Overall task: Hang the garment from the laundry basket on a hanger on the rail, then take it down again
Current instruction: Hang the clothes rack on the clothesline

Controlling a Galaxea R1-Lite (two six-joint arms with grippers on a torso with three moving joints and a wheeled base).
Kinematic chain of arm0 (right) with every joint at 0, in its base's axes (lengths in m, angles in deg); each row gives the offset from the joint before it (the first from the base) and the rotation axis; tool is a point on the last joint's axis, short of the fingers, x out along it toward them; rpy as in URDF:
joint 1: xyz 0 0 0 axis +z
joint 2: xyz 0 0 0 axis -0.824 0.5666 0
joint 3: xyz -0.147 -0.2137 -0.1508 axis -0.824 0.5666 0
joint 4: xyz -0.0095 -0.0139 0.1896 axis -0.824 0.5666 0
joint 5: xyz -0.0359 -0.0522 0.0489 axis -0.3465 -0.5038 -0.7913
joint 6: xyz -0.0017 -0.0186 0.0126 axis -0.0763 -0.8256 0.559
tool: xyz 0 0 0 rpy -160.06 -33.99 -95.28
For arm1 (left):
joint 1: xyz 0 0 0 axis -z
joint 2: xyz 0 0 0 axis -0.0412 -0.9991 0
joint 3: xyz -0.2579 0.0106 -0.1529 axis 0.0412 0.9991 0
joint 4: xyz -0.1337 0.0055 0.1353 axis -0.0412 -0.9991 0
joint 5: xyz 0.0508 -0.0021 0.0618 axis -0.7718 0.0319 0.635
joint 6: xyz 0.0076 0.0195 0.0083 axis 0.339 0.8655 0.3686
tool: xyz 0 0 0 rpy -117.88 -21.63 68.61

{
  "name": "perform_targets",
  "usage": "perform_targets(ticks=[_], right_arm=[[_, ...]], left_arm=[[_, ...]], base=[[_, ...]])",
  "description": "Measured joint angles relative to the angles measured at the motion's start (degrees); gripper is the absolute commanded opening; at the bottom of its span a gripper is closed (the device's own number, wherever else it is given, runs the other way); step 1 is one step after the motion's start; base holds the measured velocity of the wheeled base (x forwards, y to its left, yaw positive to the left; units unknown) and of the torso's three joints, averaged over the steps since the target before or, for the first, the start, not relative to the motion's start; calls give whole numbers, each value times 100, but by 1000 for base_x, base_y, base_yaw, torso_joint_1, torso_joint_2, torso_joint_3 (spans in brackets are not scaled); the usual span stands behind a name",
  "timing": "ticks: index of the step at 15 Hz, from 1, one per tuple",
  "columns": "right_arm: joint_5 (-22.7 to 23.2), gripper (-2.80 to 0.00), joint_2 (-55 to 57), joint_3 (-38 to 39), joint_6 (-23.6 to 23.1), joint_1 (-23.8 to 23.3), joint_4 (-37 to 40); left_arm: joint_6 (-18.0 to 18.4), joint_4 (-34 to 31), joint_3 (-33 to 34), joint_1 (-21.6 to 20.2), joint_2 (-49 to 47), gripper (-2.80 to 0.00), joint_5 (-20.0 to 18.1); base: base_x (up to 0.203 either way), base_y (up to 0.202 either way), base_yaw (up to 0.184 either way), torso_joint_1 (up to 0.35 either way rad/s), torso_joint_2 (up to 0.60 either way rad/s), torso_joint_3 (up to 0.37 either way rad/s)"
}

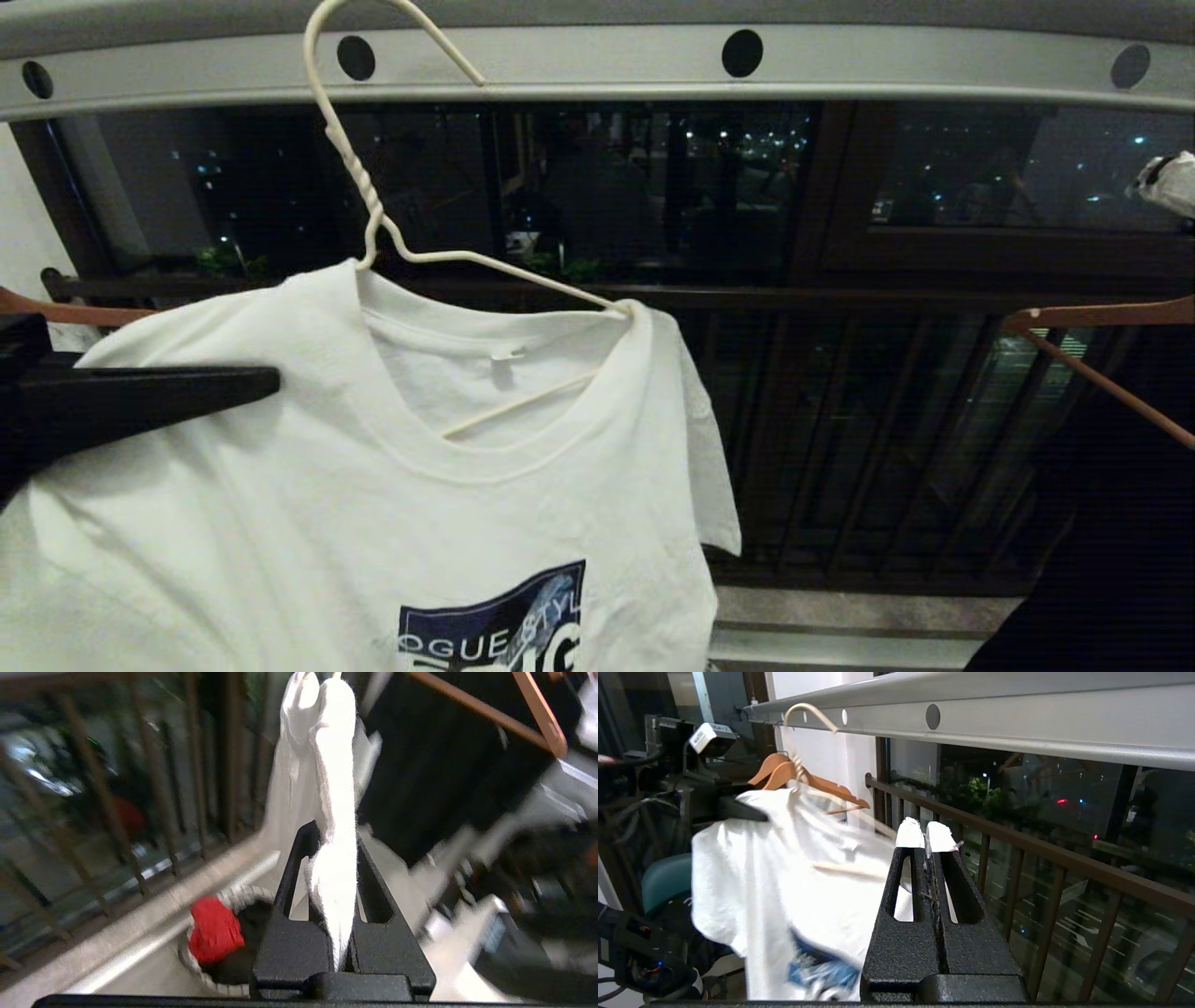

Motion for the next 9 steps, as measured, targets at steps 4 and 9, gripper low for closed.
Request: perform_targets(ticks=[4, 9], right_arm=[[0, -280, -11, 2, 10, -2, 0], [2, -280, -20, 2, 14, -7, 2]], left_arm=[[-784, 1433, 696, -2, 287, -280, 614], [-843, 1479, 1045, -104, 782, -280, 737]], base=[[0, 0, 0, 0, 0, 0], [0, 0, 0, 0, 0, 0]])
